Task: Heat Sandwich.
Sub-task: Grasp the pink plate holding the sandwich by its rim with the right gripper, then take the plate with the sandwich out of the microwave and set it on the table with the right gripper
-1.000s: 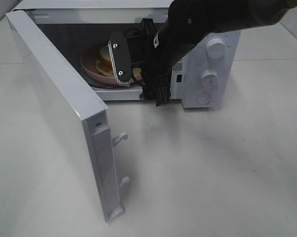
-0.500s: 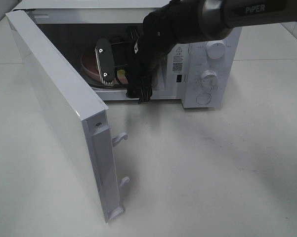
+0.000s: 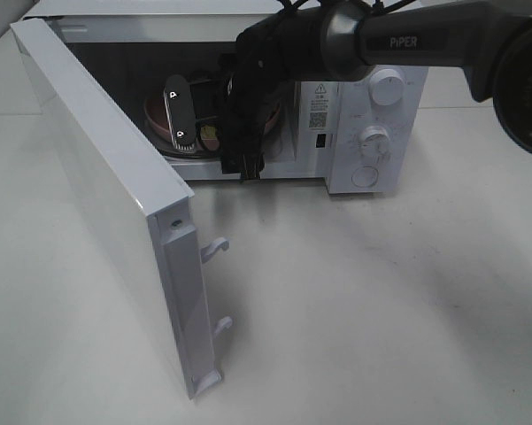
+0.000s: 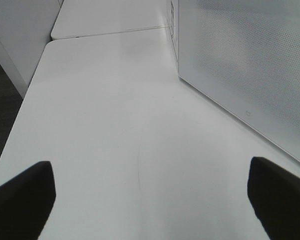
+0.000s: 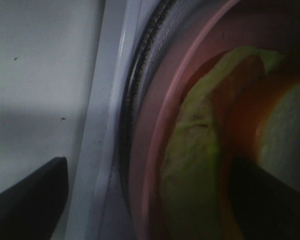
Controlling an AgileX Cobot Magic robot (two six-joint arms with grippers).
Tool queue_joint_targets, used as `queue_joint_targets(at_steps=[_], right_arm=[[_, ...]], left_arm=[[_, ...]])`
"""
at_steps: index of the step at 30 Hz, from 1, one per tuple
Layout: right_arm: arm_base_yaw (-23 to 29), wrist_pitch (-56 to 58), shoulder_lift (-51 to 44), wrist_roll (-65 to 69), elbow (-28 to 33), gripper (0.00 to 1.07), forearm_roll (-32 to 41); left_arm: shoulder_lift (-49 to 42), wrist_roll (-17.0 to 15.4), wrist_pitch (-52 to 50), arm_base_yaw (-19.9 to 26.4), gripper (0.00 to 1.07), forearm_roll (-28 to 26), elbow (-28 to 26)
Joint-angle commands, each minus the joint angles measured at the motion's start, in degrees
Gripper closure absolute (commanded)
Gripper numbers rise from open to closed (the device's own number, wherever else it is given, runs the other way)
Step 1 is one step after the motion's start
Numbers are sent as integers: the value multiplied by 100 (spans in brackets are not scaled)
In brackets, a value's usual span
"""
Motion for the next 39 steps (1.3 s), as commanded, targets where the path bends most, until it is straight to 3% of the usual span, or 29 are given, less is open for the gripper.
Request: queue_joint_targets(at_steps=[1, 11, 14, 18, 19, 20, 21, 24, 39], right_arm=[[-57, 80, 109, 11, -160, 24, -40], [-120, 103, 246, -23, -229, 30, 155], [-120, 86, 252, -23, -229, 39, 218], [-120, 103, 252, -23, -229, 58, 252], [-120, 103, 252, -17, -229, 66, 275], [-126, 115, 252, 23, -229, 83, 286], [-126, 115, 252, 23, -229, 83, 286], [-126, 126, 252, 29, -229, 107, 355], [-126, 350, 212, -132, -223, 107, 430]], left_arm=[[-138, -34, -29, -57, 3, 0, 6], [-138, -34, -29, -57, 3, 0, 6], [-138, -34, -29, -57, 3, 0, 6], [-138, -34, -29, -57, 3, 0, 6], [-138, -34, -29, -57, 3, 0, 6], [-138, -34, -29, -57, 3, 0, 6], [-138, -34, -29, -57, 3, 0, 6], [-138, -34, -29, -57, 3, 0, 6], [-138, -34, -29, -57, 3, 0, 6]])
